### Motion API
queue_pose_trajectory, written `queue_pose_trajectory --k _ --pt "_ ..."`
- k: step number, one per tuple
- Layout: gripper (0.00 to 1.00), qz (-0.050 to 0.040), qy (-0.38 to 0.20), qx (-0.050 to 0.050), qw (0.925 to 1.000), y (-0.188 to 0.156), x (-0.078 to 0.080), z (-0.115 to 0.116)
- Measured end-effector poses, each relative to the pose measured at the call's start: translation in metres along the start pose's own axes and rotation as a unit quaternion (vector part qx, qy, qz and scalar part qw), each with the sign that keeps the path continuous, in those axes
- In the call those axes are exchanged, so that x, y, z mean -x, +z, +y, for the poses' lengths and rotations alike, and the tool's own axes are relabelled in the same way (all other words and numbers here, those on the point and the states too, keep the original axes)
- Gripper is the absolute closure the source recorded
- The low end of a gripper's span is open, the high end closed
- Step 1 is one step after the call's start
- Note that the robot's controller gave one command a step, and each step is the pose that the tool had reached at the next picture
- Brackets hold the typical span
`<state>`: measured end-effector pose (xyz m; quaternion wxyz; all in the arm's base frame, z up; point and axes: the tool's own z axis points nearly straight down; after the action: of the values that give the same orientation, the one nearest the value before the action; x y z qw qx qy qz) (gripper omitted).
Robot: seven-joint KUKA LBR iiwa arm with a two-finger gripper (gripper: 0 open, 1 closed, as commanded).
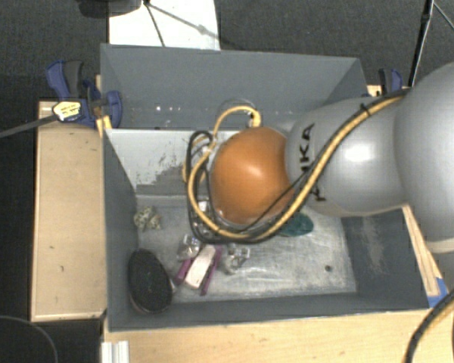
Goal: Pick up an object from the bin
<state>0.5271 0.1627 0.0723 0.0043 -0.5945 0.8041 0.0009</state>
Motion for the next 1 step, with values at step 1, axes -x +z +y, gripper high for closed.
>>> queue_pose_trajectory --k 1 --pt "1.00 -0.0005 0.001 -0.001 1.0000 -0.0015 0.0016 -0.0007"
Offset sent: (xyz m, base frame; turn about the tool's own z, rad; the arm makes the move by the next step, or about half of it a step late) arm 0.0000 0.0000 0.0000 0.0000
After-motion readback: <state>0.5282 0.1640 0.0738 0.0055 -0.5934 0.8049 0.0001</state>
